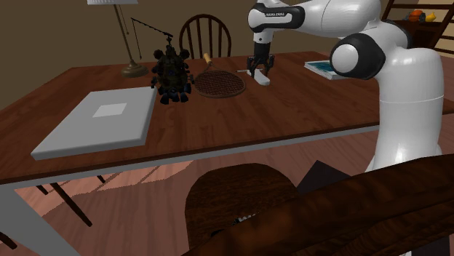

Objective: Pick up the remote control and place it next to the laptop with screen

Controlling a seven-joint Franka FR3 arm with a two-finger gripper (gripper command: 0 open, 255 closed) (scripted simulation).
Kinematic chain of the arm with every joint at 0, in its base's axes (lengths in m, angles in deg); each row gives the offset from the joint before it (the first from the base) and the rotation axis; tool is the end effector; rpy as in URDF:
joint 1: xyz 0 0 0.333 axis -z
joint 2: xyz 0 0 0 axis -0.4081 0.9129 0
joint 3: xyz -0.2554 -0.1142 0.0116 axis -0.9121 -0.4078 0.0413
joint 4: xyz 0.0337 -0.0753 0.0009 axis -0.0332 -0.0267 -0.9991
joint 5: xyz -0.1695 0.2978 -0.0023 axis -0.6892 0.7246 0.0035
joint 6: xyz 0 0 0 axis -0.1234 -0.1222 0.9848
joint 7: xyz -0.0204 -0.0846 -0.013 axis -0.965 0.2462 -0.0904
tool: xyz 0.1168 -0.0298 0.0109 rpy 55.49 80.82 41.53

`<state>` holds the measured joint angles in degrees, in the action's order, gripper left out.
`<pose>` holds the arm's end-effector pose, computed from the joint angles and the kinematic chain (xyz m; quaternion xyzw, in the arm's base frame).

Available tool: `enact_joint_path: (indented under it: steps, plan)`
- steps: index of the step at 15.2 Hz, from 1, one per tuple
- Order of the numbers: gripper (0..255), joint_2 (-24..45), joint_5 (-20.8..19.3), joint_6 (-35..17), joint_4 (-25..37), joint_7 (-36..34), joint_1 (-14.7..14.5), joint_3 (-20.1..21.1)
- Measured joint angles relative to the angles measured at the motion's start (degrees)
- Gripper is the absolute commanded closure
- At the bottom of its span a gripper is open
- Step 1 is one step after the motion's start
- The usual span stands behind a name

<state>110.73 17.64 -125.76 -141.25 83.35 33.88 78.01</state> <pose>0.5792 -0.1888 0.5000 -0.9738 0.2271 0.0006 0.0068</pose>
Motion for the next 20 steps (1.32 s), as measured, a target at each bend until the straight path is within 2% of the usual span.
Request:
enact_joint_path:
  steps: [10, 20]
  plan:
    - [255, 0.21, 0.04, 1.06, 1.25, -0.07, 0.04, 0.02]
    - [255, 4.59, 0.85, 11.35, 15.95, -0.16, 1.42, 0.06]
